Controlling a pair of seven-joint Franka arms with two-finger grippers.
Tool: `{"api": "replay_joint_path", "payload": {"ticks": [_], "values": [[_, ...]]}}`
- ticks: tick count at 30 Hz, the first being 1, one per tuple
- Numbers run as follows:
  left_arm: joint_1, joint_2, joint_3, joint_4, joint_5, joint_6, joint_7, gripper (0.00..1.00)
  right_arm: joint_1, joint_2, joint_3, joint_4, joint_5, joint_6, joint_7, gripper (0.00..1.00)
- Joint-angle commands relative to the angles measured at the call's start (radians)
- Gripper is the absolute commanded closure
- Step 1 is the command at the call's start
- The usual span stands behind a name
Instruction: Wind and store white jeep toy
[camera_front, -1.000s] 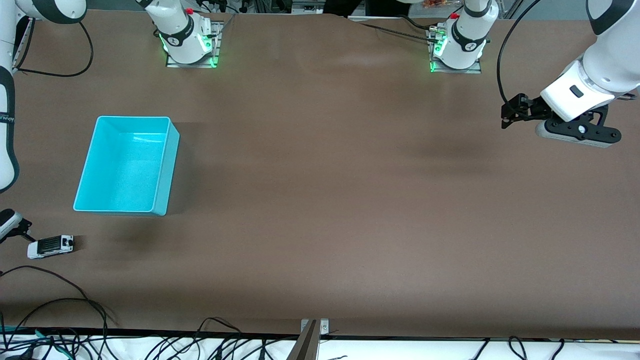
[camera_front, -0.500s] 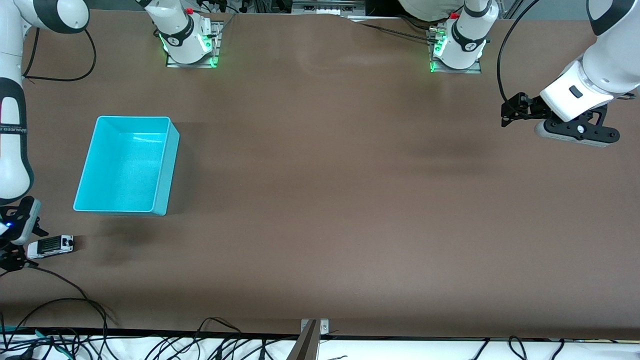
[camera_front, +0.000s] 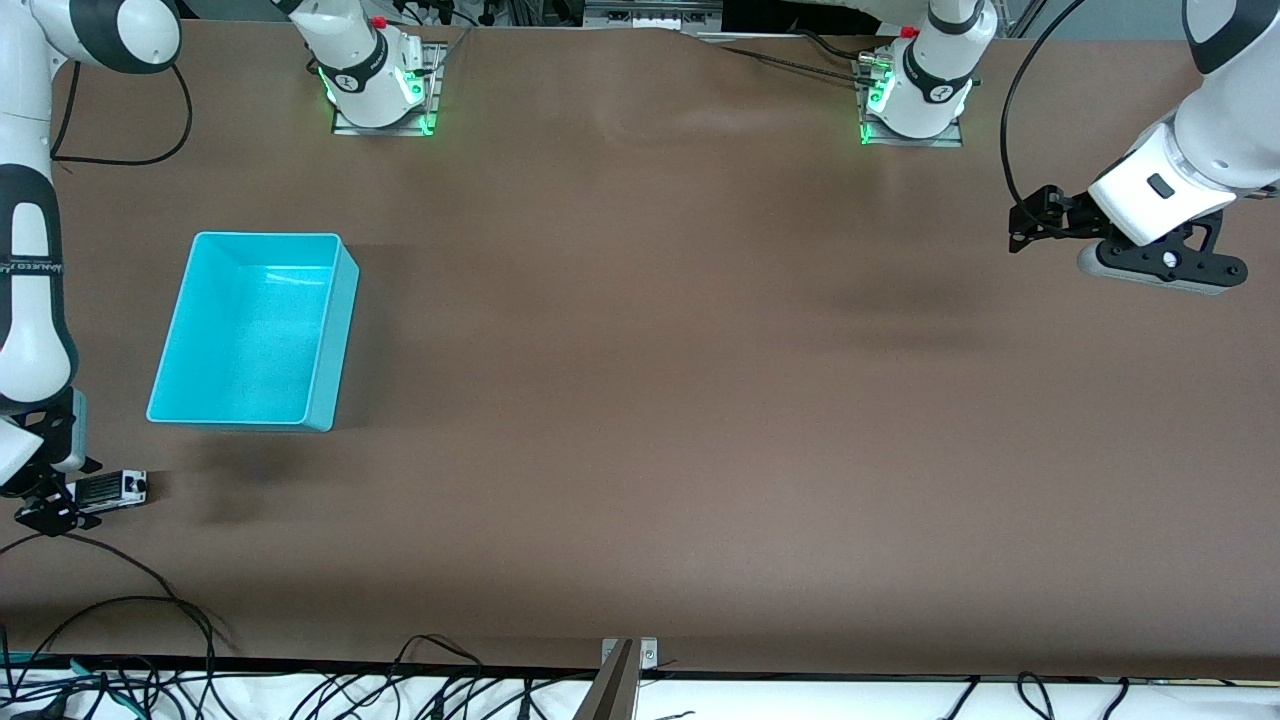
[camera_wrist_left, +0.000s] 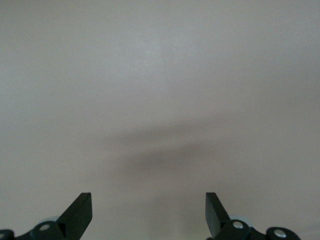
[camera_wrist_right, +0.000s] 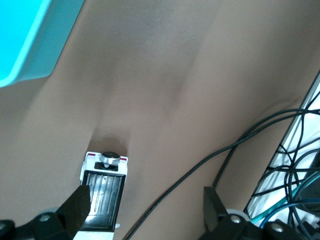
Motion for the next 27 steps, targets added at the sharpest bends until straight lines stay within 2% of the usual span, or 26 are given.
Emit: {"api": "replay_joint_path", "payload": {"ticks": [1, 16, 27], "values": [[0.012, 0.01, 0.005, 0.027, -0.026, -0.022, 0.028, 0.0, -0.002, 0.042, 0.002, 0.037, 0.011, -0.012, -0.036, 0.0], [0.022, 0.029, 0.007, 0.034, -0.039, -0.055, 0.116, 0.0, -0.002, 0.113, -0.001, 0.04, 0.006, 0.042, -0.048, 0.0], [0.052, 0.039, 0.007, 0.039, -0.095, -0.055, 0.154, 0.0, -0.002, 0.11, -0.005, 0.045, 0.005, 0.039, -0.051, 0.0]]}}
